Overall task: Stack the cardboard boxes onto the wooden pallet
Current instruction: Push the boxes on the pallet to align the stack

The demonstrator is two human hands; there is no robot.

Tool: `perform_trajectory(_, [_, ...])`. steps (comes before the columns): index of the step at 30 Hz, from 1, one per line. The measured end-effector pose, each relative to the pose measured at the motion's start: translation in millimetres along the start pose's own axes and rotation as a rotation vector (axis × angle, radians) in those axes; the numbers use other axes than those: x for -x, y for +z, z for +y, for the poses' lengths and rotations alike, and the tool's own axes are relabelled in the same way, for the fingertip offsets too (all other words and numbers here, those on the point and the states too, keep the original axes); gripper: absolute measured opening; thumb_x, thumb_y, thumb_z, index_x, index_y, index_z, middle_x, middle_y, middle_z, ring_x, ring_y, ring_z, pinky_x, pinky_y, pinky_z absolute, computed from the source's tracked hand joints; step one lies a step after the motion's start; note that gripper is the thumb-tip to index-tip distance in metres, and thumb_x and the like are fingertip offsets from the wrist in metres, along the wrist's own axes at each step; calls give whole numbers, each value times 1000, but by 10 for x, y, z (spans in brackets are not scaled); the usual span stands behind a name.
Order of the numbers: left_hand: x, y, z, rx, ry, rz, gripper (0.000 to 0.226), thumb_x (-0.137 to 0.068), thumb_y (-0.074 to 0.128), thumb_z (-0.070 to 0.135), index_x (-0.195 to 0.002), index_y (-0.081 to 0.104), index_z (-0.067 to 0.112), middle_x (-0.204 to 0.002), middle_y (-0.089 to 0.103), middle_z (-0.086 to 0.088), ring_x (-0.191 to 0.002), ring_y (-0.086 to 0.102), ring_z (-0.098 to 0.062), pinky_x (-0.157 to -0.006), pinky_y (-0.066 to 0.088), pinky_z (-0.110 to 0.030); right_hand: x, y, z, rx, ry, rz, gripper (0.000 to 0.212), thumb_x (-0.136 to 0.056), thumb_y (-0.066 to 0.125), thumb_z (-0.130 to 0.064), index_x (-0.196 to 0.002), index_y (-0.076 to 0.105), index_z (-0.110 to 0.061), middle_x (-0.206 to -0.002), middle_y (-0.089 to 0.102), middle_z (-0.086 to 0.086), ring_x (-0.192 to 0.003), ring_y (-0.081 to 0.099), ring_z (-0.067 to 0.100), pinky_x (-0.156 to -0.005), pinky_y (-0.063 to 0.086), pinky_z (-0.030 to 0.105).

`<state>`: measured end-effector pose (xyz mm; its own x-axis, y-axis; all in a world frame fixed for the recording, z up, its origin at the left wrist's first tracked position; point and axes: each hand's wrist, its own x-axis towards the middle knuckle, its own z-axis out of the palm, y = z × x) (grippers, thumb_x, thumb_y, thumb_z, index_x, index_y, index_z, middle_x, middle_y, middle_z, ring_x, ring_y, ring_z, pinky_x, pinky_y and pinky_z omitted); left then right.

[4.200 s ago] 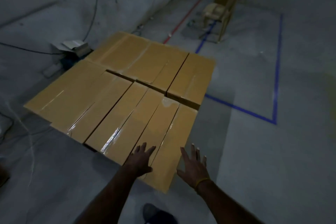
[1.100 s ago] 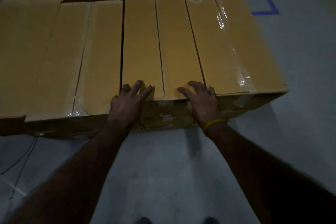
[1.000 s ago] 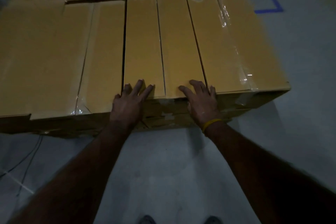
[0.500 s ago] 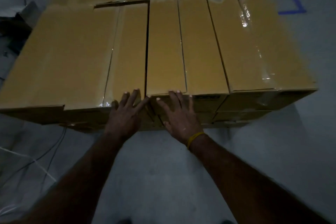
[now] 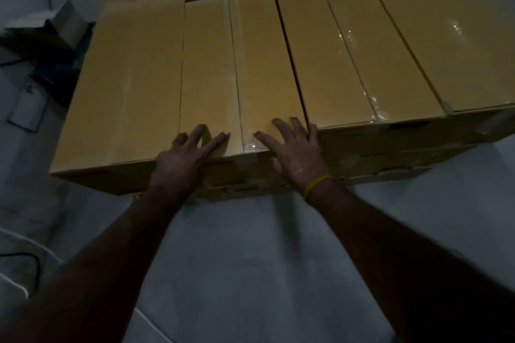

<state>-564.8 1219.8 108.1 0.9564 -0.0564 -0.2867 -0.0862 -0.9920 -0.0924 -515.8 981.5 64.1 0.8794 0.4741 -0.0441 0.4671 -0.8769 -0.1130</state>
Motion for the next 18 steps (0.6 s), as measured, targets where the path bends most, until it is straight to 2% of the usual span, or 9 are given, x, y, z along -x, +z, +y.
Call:
perform_trajectory(5, [-129, 36, -16, -22, -15, 76, 96, -88, 70, 32, -151, 0, 51, -161, 11, -6, -133, 37, -39, -75, 57, -51, -109, 8, -3, 49, 43, 22, 76, -91, 65, -29, -151, 22, -47, -160, 22, 4, -147, 17, 38, -113, 17, 69])
perform_trajectory(9, [-172, 65, -7, -35, -21, 90, 94, -90, 68, 29, -152, 0, 50, -161, 11, -6, -132, 38, -39, -76, 56, -51, -154, 5, 8, 80, 44, 19, 75, -90, 66, -30, -150, 24, -47, -159, 22, 5, -147, 18, 38, -111, 20, 70])
perform_trajectory(14, [-117, 69, -34, -25, -37, 60, 96, -90, 68, 27, -153, -1, 47, -163, 6, -3, -137, 33, -39, -81, 53, -54, -147, -11, -79, 37, 85, -17, 75, -92, 63, -28, -151, 20, -46, -162, 13, 5, -150, 10, 37, -114, 13, 70])
perform_trajectory(18, [93, 73, -357, -51, -59, 60, 87, -93, 64, 27, -155, 5, 43, -163, 13, -3, -138, 37, -34, -86, 52, -54, -161, -92, -402, -11, 105, -51, 74, -93, 61, -41, -153, 18, -42, -165, 5, 9, -151, 4, 37, -116, 8, 69])
